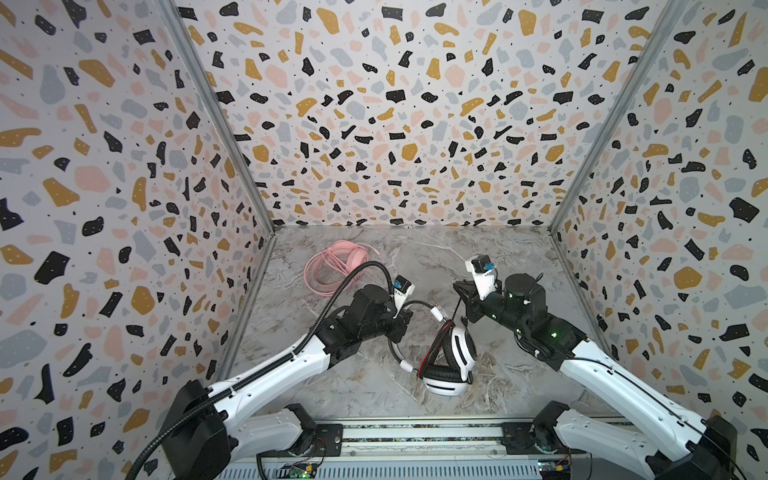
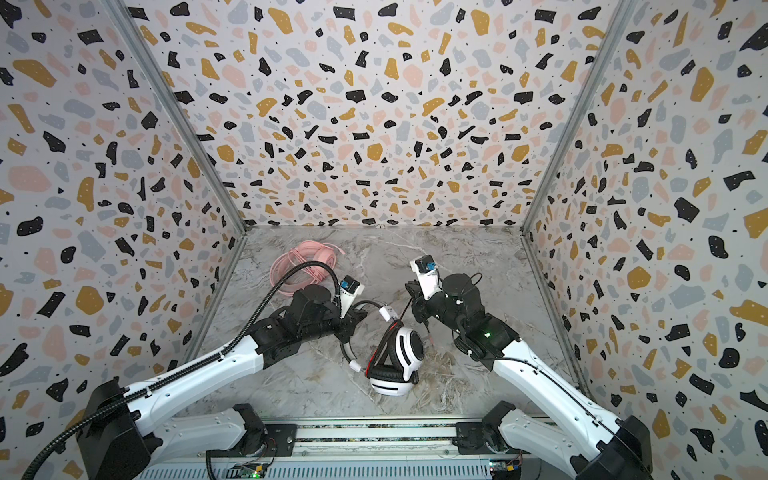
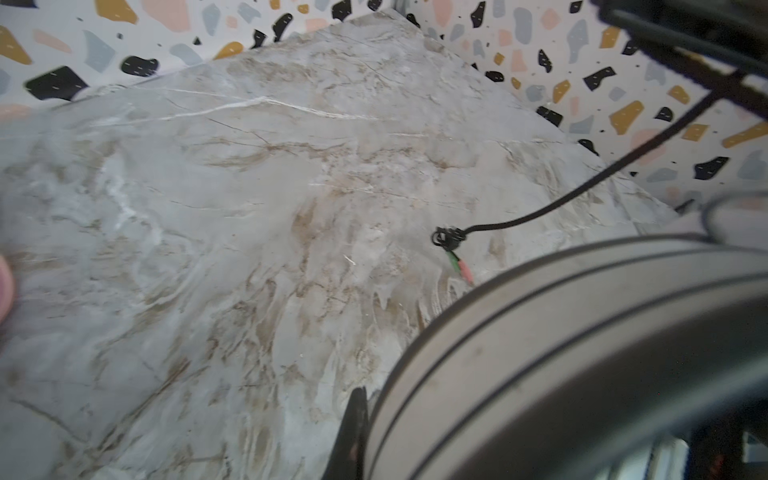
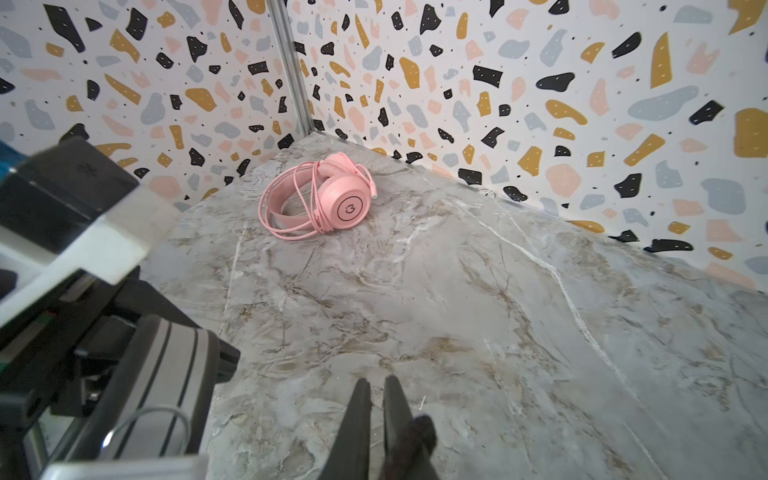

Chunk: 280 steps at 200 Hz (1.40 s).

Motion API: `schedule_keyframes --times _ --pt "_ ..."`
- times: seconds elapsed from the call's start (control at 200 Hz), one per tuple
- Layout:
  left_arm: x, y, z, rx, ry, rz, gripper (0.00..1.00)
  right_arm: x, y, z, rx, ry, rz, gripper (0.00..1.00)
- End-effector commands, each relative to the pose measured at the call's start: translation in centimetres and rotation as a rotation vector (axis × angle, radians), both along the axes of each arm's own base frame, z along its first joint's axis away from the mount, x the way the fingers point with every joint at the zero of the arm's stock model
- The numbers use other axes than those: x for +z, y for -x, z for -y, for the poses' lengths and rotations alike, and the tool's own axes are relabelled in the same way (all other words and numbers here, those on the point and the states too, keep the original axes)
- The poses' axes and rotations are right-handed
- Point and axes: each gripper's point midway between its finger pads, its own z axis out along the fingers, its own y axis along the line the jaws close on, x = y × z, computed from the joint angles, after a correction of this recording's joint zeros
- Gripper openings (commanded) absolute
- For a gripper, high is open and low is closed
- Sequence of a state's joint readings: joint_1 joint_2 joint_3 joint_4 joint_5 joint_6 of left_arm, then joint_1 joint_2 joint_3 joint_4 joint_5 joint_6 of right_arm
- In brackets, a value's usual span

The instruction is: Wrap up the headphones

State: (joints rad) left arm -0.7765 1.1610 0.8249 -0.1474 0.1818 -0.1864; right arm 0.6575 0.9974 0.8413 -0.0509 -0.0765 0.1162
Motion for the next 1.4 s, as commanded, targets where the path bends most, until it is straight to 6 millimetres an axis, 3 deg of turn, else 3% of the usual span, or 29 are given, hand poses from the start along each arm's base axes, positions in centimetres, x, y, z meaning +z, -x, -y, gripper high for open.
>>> schedule_keyframes --times 0.0,0.245,0.466,0.691,1.197,1.397 --pt "6.9 2.3 2.4 -0.152 0.225 0.046 0.0 -0.5 -0.5 0.1 -0.012 -0.041 -0.012 0.11" --pt "14.9 4.1 2.5 -0.207 0.439 0.099 0.0 -4.5 0.0 -0.3 0.021 -0.084 -0.108 0.11" --pt "19.5 6.0 2.7 -0.291 0.564 0.071 0.0 -6.6 0.5 -0.5 0.041 -0.11 -0.15 0.12" --pt "25.0 6.9 1.4 -0.296 0.753 0.076 0.0 -8.5 1.0 -0.2 0.036 -0.123 -0.173 0.12" --pt "28.9 3.0 -1.3 -0.147 0.879 0.058 0.0 -11.0 1.9 -0.4 0.07 -0.166 -0.224 0.12" --pt "30.0 0.5 -3.5 -0.041 0.917 0.08 0.0 -11.6 2.6 -0.4 0.088 -0.18 -0.241 0.11"
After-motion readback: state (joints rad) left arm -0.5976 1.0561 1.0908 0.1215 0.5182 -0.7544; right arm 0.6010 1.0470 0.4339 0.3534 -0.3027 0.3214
